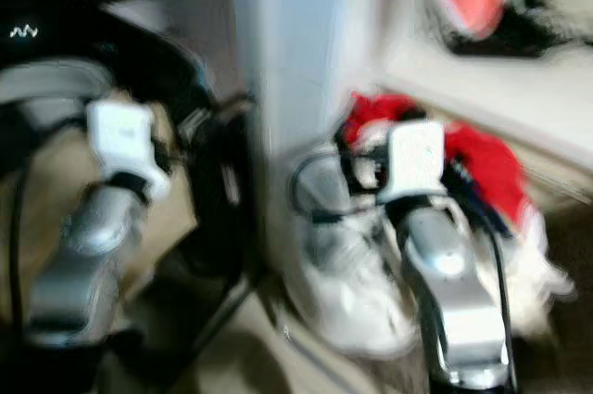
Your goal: Clothes washing
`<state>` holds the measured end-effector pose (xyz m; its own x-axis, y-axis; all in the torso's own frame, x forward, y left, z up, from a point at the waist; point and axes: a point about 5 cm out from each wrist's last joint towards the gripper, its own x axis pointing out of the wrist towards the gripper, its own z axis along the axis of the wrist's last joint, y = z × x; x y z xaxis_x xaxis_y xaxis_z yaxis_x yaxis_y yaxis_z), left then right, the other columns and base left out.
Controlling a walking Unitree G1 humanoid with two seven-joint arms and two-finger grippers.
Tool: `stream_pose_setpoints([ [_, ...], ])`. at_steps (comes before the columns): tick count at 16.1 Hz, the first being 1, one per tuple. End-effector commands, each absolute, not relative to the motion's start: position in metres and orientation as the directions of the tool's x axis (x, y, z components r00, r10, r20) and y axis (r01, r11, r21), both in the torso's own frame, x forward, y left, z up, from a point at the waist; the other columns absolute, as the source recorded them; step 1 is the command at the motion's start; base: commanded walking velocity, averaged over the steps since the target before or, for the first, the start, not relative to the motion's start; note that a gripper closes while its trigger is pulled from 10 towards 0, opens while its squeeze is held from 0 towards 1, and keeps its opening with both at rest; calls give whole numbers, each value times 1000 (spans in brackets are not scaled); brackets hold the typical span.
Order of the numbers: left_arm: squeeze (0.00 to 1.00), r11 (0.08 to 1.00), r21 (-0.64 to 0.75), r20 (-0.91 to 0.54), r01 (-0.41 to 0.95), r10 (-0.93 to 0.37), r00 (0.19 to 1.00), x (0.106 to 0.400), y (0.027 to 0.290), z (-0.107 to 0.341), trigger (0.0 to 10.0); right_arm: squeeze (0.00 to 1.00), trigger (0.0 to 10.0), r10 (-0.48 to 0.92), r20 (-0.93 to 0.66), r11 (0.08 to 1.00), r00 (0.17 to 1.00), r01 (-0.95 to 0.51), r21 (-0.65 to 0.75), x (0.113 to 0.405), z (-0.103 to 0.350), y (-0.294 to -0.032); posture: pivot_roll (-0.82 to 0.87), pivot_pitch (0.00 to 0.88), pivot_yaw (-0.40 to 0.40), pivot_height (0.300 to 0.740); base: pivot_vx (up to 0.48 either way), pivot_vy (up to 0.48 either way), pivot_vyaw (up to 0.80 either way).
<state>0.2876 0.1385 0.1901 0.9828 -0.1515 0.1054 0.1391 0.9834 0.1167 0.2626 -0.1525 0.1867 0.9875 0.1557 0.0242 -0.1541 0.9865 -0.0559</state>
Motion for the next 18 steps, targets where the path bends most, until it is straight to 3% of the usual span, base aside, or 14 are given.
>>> stream_pose_setpoints([
  [1, 0, 986, 127, 121, 106, -121, 985, 287, 148, 195, 10000, 0, 10000, 158, 68, 987, 985, -157, -26, 263, 193, -148, -55, 0, -40, 740, 319, 0, 0],
  [6, 0, 971, 62, 106, 229, -234, 966, 285, 130, 194, 10000, 0, 10000, -60, 21, 993, 998, 58, 102, 261, 191, -171, -66, 0, -17, 740, 0, 0, 0],
  [10, 0, 971, 62, 106, 229, -234, 966, 285, 130, 194, 10000, 0, 10000, -60, 21, 993, 998, 58, 102, 261, 191, -171, -66, 0, -17, 740, 0, 0, 0],
  [11, 0, 973, 57, 84, 223, -228, 970, 288, 130, 192, 10000, 133, 10000, -80, 25, 994, 997, 77, 81, 265, 194, -178, -75, 0, -11, 740, 0, 0, 0],
  [12, 0, 976, 42, 58, 214, -216, 975, 292, 131, 190, 10000, 486, 10000, -114, 19, 992, 993, 113, 56, 271, 197, -188, -74, 0, -13, 740, 0, 0, 0],
  [13, 0, 976, 41, 54, 212, -214, 975, 293, 132, 189, 10000, 1000, 10000, -126, 1, 991, 992, 126, 43, 277, 197, -193, -72, 0, -16, 740, 0, 0, 0],
  [18, 0, 974, 92, 53, 205, -210, 976, 295, 132, 188, 10000, 1000, 10000, -90, -89, 996, 992, 90, -4, 297, 194, -206, -66, 0, -20, 740, 0, 0, 0],
])
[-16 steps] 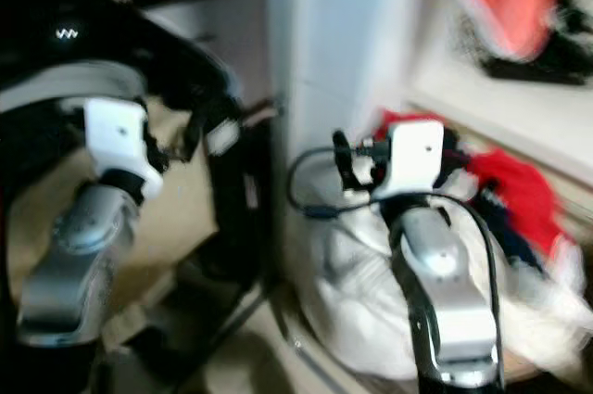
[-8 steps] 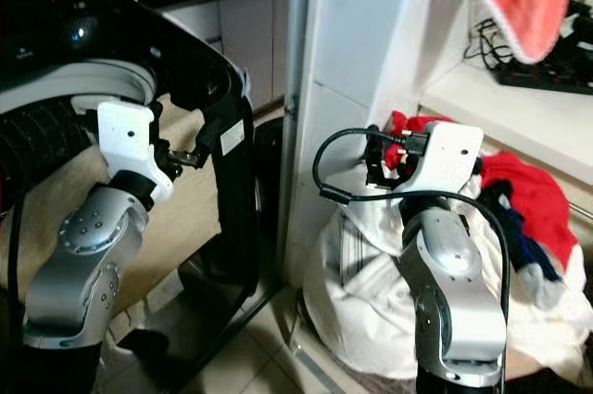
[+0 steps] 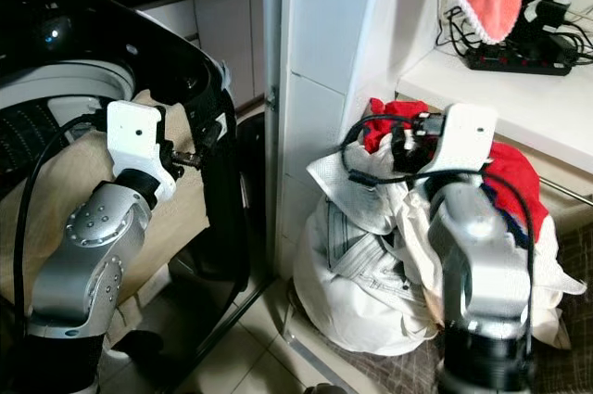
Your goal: Clothes washing
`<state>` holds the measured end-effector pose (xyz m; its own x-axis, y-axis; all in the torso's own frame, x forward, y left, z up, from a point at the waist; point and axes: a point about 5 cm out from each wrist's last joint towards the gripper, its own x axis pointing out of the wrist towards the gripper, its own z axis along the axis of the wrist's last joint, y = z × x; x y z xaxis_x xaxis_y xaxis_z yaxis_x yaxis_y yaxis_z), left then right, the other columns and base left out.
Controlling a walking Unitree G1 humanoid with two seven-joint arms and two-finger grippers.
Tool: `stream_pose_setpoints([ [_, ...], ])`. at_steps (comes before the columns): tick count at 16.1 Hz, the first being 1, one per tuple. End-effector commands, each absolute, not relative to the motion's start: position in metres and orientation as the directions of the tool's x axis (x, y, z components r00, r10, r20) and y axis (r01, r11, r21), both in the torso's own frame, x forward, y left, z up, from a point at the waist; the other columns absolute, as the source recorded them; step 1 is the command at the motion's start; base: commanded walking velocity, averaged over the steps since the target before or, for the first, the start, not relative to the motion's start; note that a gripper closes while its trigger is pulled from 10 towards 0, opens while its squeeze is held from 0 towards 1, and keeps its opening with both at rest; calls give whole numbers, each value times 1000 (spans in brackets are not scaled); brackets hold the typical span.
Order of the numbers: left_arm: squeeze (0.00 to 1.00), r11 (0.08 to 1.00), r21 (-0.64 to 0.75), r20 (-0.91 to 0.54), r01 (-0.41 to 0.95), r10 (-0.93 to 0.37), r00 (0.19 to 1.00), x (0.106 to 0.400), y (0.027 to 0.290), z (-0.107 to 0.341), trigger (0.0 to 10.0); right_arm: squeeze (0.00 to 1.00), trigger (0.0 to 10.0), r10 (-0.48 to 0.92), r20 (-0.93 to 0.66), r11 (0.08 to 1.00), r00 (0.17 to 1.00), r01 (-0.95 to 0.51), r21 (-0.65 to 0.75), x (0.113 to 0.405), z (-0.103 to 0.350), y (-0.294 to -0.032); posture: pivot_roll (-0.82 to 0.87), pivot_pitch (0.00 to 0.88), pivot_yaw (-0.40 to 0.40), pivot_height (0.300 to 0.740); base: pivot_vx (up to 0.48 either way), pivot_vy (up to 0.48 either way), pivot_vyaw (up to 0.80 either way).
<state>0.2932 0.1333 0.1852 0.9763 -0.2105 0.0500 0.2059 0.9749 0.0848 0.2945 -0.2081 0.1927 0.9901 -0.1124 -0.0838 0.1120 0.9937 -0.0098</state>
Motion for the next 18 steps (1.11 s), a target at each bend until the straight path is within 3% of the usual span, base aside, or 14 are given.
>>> stream_pose_setpoints([
  [1, 0, 974, 95, 56, 207, -213, 976, 295, 132, 188, 10000, 1000, 10000, -76, -89, 997, 993, 76, -11, 299, 195, -206, -66, 0, -20, 740, 0, 0, 0],
  [6, 0, 971, 115, 67, 209, -218, 974, 293, 134, 188, 10000, 1000, 10000, -74, -122, 997, 990, 73, -9, 306, 184, -208, -60, 0, -26, 740, 0, 0, 0],
  [9, 0, 923, 134, 68, 360, -371, 926, 289, 124, 190, 10000, 1000, 10000, -145, -153, 989, 978, 142, -29, 315, 182, -227, -61, 0, -26, 740, 0, 0, 0],
  [14, 0, 860, 182, 72, 477, -496, 866, 288, 122, 196, 10000, 1000, 10000, -225, -259, 973, 939, 232, -5, 326, 172, -254, -54, 0, -30, 740, 0, 0, 0],
  [15, 0, 802, 215, 45, 557, -578, 815, 283, 119, 196, 10000, 1000, 10000, -274, -305, 960, 912, 278, -28, 326, 167, -261, -54, 0, -30, 740, 0, 0, 0],
  [18, 0, 741, 195, 45, 643, -662, 748, 275, 116, 199, 10000, 1000, 10000, -320, -327, 943, 889, 332, -19, 326, 164, -268, -50, 0, -28, 740, 0, 0, 0],
])
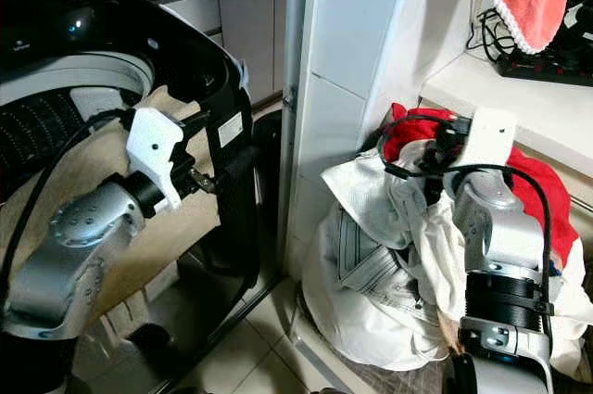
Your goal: Clothes washing
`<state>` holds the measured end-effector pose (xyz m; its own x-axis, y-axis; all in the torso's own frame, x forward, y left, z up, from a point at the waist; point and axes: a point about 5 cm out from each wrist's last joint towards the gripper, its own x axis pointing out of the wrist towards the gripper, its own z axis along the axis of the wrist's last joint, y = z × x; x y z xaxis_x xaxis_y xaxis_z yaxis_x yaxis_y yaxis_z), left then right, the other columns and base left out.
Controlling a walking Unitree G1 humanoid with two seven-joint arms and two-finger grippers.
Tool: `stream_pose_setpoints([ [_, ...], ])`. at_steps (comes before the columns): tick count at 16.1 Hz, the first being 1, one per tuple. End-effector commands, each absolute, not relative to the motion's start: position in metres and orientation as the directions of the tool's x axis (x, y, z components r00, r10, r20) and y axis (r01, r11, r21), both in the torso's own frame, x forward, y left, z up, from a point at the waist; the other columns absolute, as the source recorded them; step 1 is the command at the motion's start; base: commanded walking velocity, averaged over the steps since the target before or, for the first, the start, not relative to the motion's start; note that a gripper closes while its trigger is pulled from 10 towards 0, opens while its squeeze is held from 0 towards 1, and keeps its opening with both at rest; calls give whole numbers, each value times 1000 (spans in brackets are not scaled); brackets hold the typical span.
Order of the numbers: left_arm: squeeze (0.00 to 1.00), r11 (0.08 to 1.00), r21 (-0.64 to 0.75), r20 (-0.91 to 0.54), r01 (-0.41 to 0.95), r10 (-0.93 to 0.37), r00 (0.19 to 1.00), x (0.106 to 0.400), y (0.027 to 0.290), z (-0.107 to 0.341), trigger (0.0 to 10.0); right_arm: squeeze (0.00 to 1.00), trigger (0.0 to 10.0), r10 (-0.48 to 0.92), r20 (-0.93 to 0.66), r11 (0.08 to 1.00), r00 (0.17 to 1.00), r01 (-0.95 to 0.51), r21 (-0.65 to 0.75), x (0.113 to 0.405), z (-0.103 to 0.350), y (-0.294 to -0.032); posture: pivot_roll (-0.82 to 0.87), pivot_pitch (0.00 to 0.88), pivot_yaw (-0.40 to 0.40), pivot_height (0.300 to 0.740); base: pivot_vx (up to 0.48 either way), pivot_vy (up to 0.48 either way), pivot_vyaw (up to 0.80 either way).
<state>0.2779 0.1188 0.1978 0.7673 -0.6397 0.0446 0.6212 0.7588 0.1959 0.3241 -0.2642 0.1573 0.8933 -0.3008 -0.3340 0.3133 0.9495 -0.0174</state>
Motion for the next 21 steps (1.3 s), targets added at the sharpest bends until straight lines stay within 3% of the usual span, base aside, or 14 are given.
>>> stream_pose_setpoints([
  [1, 0, 719, 196, 34, 667, -685, 728, 273, 115, 198, 10000, 933, 10000, -326, -356, 940, 876, 342, -21, 326, 158, -270, -50, 0, -28, 740, 0, 0, 0],
  [2, 0, 706, 197, 28, 680, -697, 716, 272, 115, 198, 10000, 0, 10000, -323, -384, 939, 865, 344, -14, 325, 154, -270, -49, 0, -27, 740, 0, 0, 0],
  [5, 0, 648, 149, 26, 747, -758, 652, 266, 114, 198, 10000, 0, 10000, -295, -431, 937, 852, 346, 41, 324, 146, -266, -49, 0, -27, 740, 0, 0, 0],
  [6, 0, 607, 128, 21, 784, -793, 609, 262, 113, 199, 10000, 0, 5412, -290, -432, 935, 854, 349, 62, 324, 146, -266, -48, 0, -28, 740, 0, 0, 0],
  [7, 0, 574, 116, 11, 811, -817, 577, 259, 112, 198, 10000, 0, 3686, -289, -430, 935, 856, 349, 66, 325, 146, -266, -48, 0, -29, 740, 0, 0, 0],
  [8, 0, 552, 112, -4, 826, -831, 556, 257, 112, 196, 10000, 0, 863, -286, -430, 935, 856, 348, 71, 325, 146, -266, -47, 0, -29, 740, 0, 0, 0],
  [9, 0, 523, 118, -26, 844, -848, 530, 256, 112, 195, 10000, 0, 0, -286, -431, 935, 856, 348, 71, 324, 146, -266, -47, 0, -29, 740, 0, 0, 0],
  [21, 0, 496, 125, -42, 859, -863, 504, 258, 109, 196, 10000, 0, 0, -276, -422, 935, 863, 343, 91, 321, 147, -264, -51, 0, -19, 740, 0, 0, 0],
])
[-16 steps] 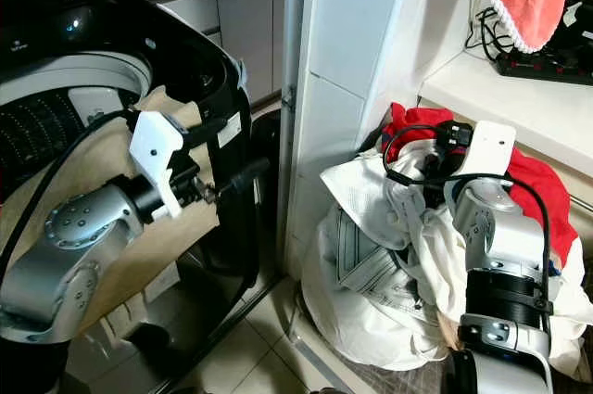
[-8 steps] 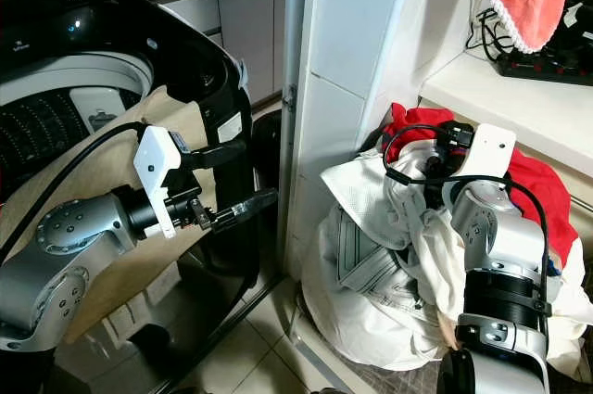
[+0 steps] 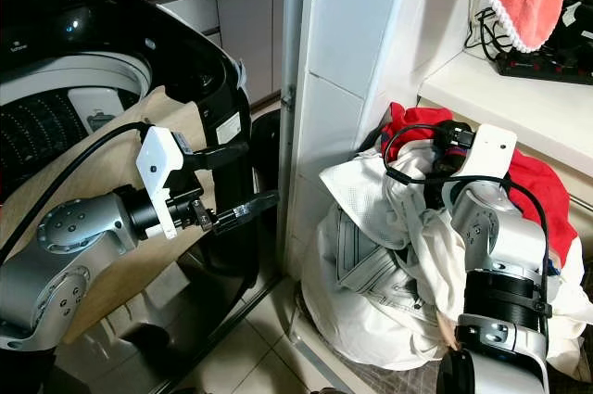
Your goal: Clothes washing
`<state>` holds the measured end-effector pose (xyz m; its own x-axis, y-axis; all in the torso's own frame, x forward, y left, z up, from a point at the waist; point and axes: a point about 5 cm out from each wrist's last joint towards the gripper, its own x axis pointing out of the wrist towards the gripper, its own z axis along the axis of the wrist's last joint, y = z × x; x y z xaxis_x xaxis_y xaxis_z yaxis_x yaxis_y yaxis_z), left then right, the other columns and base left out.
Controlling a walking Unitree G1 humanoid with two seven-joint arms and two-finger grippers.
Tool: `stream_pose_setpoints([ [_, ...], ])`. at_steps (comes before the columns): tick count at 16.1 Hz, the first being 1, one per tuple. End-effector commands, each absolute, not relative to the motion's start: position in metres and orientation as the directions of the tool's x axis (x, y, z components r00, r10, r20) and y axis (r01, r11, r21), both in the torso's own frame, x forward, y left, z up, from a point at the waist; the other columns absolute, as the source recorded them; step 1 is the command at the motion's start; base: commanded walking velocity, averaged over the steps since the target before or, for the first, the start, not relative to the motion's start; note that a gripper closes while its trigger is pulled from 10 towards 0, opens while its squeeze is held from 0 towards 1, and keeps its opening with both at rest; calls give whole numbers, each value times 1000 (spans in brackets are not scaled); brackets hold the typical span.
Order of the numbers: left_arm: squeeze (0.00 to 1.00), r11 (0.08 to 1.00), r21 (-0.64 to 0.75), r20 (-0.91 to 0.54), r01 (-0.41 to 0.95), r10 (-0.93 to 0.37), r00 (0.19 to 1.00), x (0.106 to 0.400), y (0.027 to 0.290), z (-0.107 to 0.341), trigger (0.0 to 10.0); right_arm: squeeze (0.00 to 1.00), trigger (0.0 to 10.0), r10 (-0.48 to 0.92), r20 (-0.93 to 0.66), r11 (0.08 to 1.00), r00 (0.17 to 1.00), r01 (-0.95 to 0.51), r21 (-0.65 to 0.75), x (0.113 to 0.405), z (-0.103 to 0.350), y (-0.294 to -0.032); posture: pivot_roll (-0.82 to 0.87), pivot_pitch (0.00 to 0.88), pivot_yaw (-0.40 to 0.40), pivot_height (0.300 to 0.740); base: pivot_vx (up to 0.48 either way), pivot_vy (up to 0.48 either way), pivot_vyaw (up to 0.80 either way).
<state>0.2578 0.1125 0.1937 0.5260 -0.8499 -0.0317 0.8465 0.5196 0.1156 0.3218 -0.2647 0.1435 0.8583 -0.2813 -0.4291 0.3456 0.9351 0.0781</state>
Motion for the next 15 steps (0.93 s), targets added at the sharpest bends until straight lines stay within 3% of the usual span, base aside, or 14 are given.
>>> stream_pose_setpoints([
  [1, 0, 496, 125, -42, 859, -863, 504, 258, 109, 195, 10000, 0, 0, -275, -422, 935, 864, 343, 93, 321, 147, -264, -51, 0, -19, 740, 0, 0, 0],
  [7, 0, 508, 102, -44, 855, -857, 514, 257, 109, 194, 10000, 0, 0, -303, -374, 930, 877, 357, 83, 317, 156, -263, -59, 0, -18, 740, 0, 0, 0],
  [9, 0, 600, 56, -35, 798, -797, 602, 268, 112, 196, 10000, 0, 0, -353, -265, 924, 897, 378, 51, 314, 173, -263, -64, 0, -17, 740, 0, 0, 0],
  [13, 0, 682, -5, 2, 732, -732, 682, 278, 115, 199, 10000, 0, 0, -349, -126, 937, 928, 347, -40, 309, 189, -258, -68, 0, -18, 740, 0, 0, 0],
  [14, 0, 787, -66, 36, 614, -613, 789, 292, 120, 205, 10000, 0, 0, -277, 14, 946, 961, 275, -170, 303, 201, -246, -71, 0, -19, 740, 0, 0, 0],
  [15, 0, 840, -111, 36, 531, -531, 847, 301, 125, 206, 10000, 0, 0, -235, 63, 944, 970, 243, -222, 301, 204, -240, -71, 0, -19, 740, 0, 0, 0],
])
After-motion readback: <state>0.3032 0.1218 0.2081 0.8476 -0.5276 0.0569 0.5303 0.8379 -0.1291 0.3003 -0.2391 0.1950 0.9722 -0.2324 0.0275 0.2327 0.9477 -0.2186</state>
